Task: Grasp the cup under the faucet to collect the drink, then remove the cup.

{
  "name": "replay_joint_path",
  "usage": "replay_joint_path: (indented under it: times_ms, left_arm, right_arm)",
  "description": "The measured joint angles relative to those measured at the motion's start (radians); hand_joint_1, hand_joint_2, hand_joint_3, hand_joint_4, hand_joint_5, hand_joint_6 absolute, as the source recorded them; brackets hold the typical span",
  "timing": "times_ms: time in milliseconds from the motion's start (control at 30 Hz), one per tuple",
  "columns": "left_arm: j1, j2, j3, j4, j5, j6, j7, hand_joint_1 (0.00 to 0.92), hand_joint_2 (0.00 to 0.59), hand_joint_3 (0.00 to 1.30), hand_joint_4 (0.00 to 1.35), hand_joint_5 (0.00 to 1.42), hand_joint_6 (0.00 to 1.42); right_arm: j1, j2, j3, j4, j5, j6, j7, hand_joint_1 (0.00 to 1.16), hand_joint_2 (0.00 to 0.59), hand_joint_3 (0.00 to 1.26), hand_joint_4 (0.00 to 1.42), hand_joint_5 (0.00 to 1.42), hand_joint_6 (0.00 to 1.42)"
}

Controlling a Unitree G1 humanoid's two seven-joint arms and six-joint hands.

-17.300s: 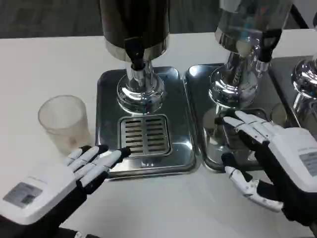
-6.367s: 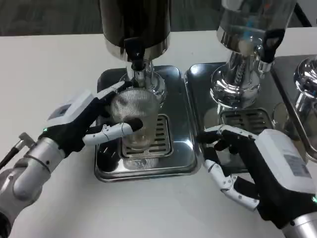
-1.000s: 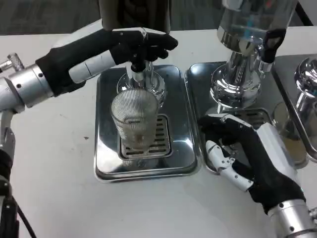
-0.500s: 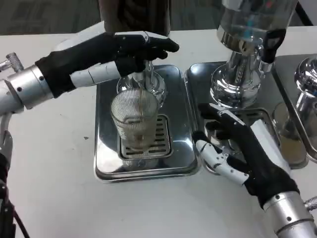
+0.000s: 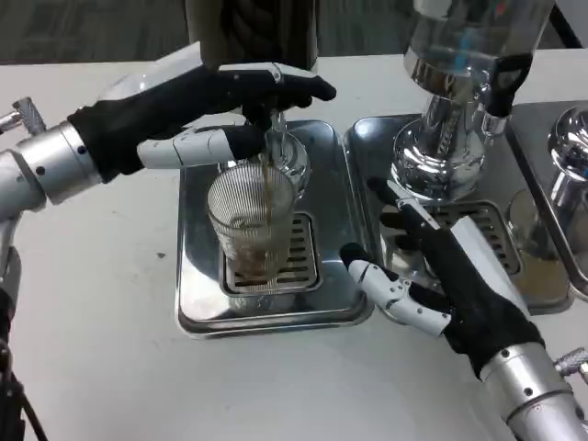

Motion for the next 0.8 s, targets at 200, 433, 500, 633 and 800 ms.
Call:
replay_joint_path:
  times_ms: [200,433,500,633,800]
  left_arm:
    - [0.002,0.007,-0.013,0.0,0.02,-0.025,0.034,0.0,0.045,0.24,0.15,0.17,0.17]
    - [0.003,0.017,-0.031,0.0,0.031,-0.044,0.062,0.0,0.045,0.24,0.15,0.17,0.17]
    - [0.004,0.019,-0.034,0.0,0.031,-0.049,0.066,0.0,0.045,0.24,0.15,0.17,0.17]
    - [0.007,0.02,-0.035,0.0,0.031,-0.053,0.07,0.0,0.047,0.24,0.15,0.17,0.17]
    - [0.008,0.021,-0.036,0.0,0.031,-0.054,0.075,0.0,0.05,0.24,0.15,0.17,0.17]
  right_arm:
    - [-0.017,0.0,0.007,0.0,0.007,0.027,0.019,0.48,0.266,0.0,0.0,0.02,0.1]
    - [-0.053,-0.002,0.024,0.0,0.019,0.057,0.055,0.47,0.256,0.0,0.0,0.0,0.07]
    - [-0.061,-0.002,0.026,0.001,0.021,0.063,0.059,0.47,0.256,0.0,0.0,0.0,0.05]
    - [-0.079,-0.001,0.027,0.006,0.038,0.072,0.069,0.48,0.249,0.0,0.0,0.0,0.02]
    - [-0.11,0.003,0.032,0.038,0.051,0.075,0.074,0.49,0.248,0.0,0.0,0.0,0.02]
